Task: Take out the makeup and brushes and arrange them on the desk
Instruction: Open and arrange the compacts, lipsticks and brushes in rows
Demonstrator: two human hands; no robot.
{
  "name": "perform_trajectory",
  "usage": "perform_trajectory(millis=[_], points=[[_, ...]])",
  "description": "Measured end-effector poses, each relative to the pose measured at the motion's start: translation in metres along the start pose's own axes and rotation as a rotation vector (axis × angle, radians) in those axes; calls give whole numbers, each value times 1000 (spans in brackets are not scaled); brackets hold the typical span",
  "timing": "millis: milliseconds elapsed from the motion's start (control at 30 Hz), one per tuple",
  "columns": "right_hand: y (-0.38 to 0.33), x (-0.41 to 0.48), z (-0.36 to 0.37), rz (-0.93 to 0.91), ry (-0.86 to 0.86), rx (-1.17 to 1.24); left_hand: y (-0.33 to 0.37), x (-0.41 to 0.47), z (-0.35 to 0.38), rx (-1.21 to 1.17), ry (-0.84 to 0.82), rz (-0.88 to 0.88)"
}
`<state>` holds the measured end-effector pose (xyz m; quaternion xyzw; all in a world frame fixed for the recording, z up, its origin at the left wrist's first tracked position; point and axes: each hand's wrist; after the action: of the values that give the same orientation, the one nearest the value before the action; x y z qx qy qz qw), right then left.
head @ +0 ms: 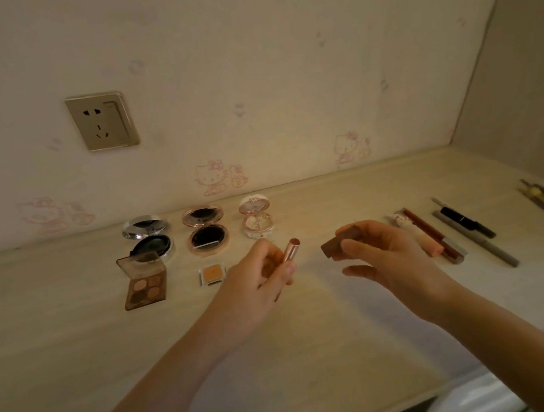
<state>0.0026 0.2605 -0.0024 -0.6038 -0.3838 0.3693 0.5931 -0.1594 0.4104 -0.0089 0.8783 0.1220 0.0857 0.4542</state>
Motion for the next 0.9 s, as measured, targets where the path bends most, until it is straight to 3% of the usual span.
perform_trajectory(millis=[200, 467, 900], points=[[7, 13, -28, 9, 11, 76, 20, 42, 1, 98, 31, -15], [17, 68, -45, 34, 82, -366, 24, 120, -21, 151, 112, -87], [43, 157, -51, 8, 60, -708, -3, 186, -44, 428, 123, -217]])
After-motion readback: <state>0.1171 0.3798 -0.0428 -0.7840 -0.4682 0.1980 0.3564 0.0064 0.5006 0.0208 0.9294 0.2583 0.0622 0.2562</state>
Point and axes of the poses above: each hand's wrist, its own x-axis towards the middle knuckle, its own z-axis out of the palm, y = z × x, and after that the axes turned 15 degrees about -y, right-handed
